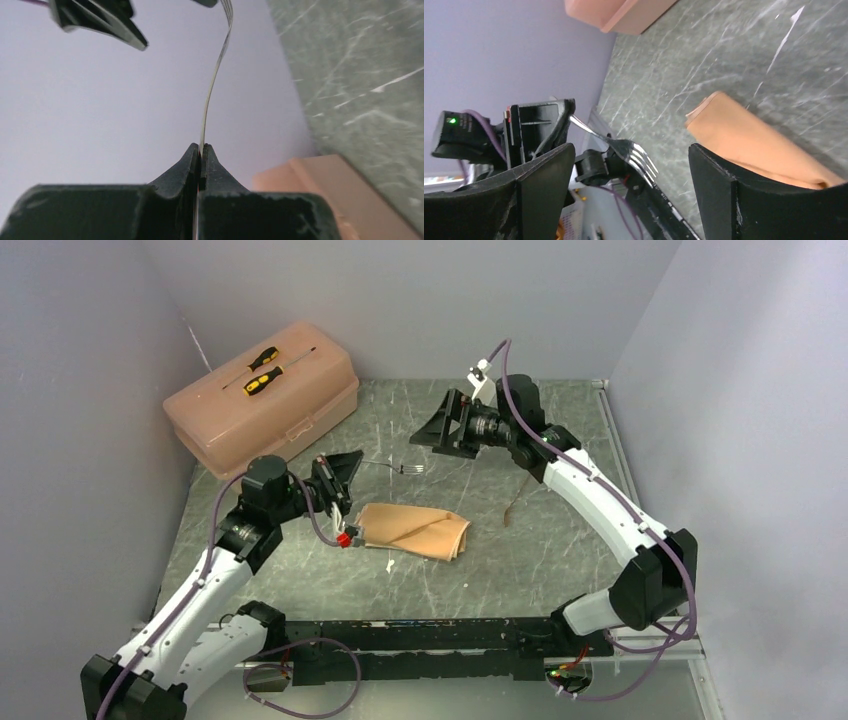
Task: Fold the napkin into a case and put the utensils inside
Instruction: Pick up the fork at the center of the board.
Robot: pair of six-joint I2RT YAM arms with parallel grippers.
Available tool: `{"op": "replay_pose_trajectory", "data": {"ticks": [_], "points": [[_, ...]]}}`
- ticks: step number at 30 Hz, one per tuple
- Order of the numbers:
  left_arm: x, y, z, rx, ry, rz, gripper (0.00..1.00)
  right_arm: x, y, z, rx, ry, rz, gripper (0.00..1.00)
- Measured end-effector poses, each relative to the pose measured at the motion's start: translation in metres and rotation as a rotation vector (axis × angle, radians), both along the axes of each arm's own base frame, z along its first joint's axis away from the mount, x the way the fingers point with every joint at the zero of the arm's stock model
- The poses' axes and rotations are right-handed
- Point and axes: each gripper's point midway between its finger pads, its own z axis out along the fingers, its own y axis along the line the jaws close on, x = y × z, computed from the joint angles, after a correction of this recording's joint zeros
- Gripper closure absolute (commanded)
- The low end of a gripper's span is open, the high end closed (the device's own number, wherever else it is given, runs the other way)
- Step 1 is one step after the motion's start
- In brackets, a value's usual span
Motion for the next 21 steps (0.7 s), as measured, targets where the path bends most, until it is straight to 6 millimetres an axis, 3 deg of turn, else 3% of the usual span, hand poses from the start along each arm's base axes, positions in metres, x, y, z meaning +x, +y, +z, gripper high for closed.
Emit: {"op": "replay_pose_trajectory", "data": {"ticks": [3, 6, 12, 18, 21], "points": [[0.002, -0.005, 0.007, 0.015, -0.144, -0.032, 0.97, -0.007, 0.003, -0.011, 0.035, 0.059, 0.012, 0.20], [0.003, -0.008, 0.021, 0.020, -0.257, -0.045, 0.97, -0.013, 0.005, -0.020, 0.055, 0.109, 0.019, 0.32], [0.006, -0.014, 0.050, -0.002, -0.414, -0.051, 0.97, -0.017, 0.011, -0.012, 0.139, 0.135, 0.041, 0.41], [0.005, -0.016, 0.057, -0.010, -0.457, -0.055, 0.97, -0.019, 0.016, -0.005, 0.220, 0.147, 0.050, 0.58], [0.002, -0.016, 0.051, -0.005, -0.457, -0.061, 0.97, -0.019, 0.019, -0.002, 0.261, 0.152, 0.052, 0.60]]}}
